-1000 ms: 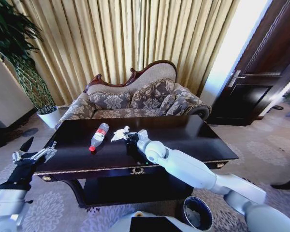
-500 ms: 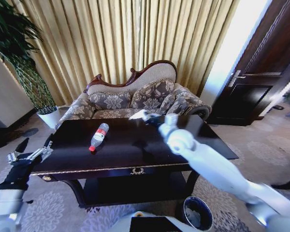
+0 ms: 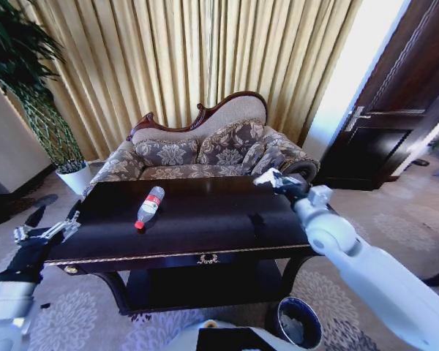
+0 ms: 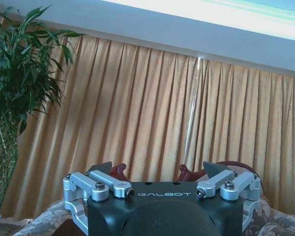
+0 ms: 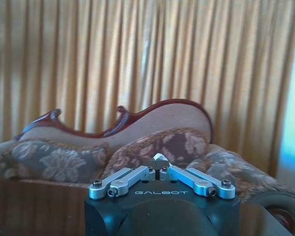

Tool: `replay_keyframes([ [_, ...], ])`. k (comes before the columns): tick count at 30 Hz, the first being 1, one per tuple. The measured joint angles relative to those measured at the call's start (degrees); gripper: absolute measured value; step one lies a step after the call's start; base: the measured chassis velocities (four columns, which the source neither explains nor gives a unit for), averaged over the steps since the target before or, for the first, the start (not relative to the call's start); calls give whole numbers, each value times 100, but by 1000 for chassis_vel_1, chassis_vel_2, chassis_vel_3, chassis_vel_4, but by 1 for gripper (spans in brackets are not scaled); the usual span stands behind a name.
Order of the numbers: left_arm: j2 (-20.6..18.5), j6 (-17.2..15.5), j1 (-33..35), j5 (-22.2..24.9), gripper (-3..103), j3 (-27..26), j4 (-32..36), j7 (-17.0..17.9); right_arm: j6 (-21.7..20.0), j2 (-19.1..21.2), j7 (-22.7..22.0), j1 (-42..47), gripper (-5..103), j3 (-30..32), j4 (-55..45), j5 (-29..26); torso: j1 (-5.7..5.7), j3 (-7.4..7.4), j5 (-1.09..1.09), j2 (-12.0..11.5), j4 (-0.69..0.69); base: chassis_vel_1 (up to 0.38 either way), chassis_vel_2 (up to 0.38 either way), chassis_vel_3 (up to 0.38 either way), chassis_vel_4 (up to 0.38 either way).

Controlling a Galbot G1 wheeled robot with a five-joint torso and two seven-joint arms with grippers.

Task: Move to the front of the table and place the trash on the table into the trash bin.

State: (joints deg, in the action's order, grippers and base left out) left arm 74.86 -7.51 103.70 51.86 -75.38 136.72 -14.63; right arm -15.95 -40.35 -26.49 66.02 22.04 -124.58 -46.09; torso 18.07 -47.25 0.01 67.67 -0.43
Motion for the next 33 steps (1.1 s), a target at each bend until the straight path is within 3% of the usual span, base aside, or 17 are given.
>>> replay_keyframes([
  [5,-123,26,-66,55,100,28,-145,-38,275,-275,-9,393,0,336,20,176,0,0,-2,0,1,0,0,0,0],
  [8,-143,26,-103,58,100,66,-191,-35,287,-430,-9,513,0,486,65,307,0,0,-3,0,1,0,0,0,0],
  [11,-220,26,-136,51,100,99,-256,-30,287,-714,-2,708,0,651,157,776,0,0,-2,0,0,0,0,0,0],
  [15,-336,22,-142,55,100,88,-266,-51,321,-882,93,790,0,698,172,893,0,0,-1,0,0,0,0,0,0],
  [24,-407,20,-157,130,100,88,-338,-240,468,-938,723,950,0,833,18,692,1,-1,-2,0,0,0,0,0,0],
  [33,-446,20,-186,149,100,101,-403,-310,473,-935,769,989,0,844,-40,685,3,-1,-1,-1,0,22,-28,-33,27],
])
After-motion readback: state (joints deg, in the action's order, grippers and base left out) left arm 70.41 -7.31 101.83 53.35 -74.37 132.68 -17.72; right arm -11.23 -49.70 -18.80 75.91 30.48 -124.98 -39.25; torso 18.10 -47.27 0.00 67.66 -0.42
